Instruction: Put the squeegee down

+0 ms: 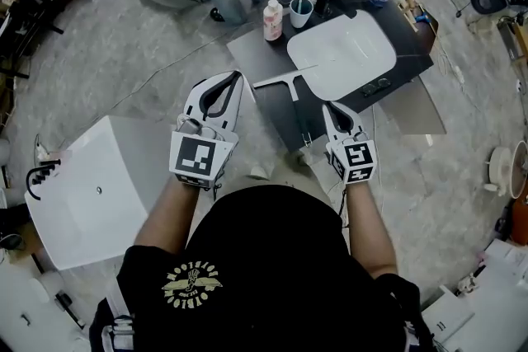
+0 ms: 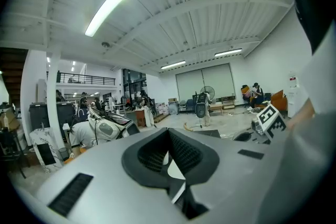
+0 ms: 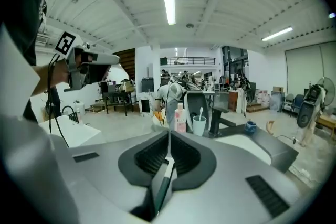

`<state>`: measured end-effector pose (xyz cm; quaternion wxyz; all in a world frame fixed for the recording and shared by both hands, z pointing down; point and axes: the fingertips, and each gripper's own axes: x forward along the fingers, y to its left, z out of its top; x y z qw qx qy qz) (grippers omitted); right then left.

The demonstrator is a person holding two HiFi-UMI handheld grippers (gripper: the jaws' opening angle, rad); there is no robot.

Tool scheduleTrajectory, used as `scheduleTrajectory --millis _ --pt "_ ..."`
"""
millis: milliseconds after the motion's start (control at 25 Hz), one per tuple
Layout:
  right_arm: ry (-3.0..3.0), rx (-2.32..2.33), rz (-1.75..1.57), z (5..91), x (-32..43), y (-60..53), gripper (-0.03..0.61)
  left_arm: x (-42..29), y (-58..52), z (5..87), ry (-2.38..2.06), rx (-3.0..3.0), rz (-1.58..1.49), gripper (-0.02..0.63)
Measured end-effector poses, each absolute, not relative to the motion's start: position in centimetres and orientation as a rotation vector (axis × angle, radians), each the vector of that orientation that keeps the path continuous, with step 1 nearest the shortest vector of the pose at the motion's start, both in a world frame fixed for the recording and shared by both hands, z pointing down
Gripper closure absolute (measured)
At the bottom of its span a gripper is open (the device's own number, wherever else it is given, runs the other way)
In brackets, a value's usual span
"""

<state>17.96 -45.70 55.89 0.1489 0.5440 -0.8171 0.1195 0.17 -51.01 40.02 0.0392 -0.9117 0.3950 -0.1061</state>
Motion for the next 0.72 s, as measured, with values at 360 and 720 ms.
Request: scheduleTrajectory --millis 360,720 --pt "-2.336 1.685 0.257 48.2 18.3 -43.6 0.549 -0.4 -47.9 39.0 1.151 -2.798 -0.279 0.591" --pt "-2.314 1.703 0.175 43.9 18.1 -41.6 0.551 -1.6 -46.7 37.8 1.138 -2.799 -0.255 0.591"
